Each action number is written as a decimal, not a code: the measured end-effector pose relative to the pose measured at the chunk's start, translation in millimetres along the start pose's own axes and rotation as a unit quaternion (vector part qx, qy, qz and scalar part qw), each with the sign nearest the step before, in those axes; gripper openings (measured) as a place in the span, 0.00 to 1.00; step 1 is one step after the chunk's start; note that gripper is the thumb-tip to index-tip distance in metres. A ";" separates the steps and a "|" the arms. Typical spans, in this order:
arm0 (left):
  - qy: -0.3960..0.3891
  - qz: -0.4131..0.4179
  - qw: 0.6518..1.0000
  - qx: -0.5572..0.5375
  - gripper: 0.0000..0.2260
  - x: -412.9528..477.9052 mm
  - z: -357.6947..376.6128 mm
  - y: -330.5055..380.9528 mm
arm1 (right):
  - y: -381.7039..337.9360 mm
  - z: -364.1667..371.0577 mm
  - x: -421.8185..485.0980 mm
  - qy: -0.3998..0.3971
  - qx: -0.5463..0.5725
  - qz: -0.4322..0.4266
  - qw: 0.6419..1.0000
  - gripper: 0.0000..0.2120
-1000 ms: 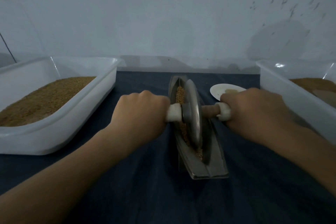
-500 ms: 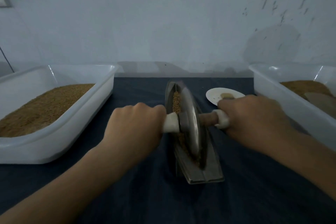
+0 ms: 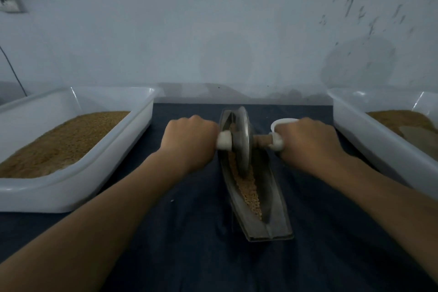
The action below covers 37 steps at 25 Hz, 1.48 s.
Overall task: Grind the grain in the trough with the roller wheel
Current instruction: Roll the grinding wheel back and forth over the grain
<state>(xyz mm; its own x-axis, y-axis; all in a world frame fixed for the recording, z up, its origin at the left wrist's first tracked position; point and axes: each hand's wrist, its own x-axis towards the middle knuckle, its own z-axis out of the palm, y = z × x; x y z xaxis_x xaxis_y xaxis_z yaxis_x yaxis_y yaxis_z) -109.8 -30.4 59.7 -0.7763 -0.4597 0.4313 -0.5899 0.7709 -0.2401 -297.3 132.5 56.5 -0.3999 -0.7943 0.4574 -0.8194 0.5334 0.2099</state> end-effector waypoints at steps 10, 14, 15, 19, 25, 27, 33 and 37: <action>0.057 -0.016 0.998 0.025 0.10 -8.4 9.4 3.6 | -2.8 5.4 -4.4 0.043 -0.037 0.001 0.998 0.15; 0.022 -0.017 0.999 0.021 0.02 24.5 1.6 4.7 | -2.1 12.8 21.6 -0.008 0.031 0.023 0.999 0.09; 0.022 -0.006 0.999 0.022 0.04 17.1 -1.2 5.6 | -0.1 9.4 12.3 -0.017 0.031 0.019 0.999 0.09; 0.087 0.061 0.994 0.023 0.22 -48.7 -13.8 4.0 | 12.2 -17.2 -46.8 0.041 0.003 -0.052 0.998 0.12; 0.055 0.000 0.998 0.043 0.12 -20.2 4.0 4.5 | 1.4 -4.8 -17.2 0.037 0.003 -0.011 0.999 0.10; 0.031 -0.012 0.999 0.039 0.03 16.2 9.1 2.8 | -4.1 10.6 13.0 0.002 0.018 0.033 0.999 0.09; 0.020 0.011 1.000 -0.006 0.07 -6.4 6.9 -9.2 | 7.6 7.7 -5.6 0.049 -0.011 -0.036 0.998 0.11; 0.097 0.079 0.992 0.026 0.24 -46.6 -12.1 -8.1 | 16.7 -6.8 -45.1 0.085 0.056 -0.083 0.991 0.13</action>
<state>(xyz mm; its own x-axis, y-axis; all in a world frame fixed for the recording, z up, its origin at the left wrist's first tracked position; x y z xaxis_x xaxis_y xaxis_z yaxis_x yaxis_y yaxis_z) -66.2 -9.9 52.1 -0.8053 -0.2371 0.5434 -0.4788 0.8007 -0.3600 -290.1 179.2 45.3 -0.1891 -0.8026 0.5658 -0.9123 0.3567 0.2010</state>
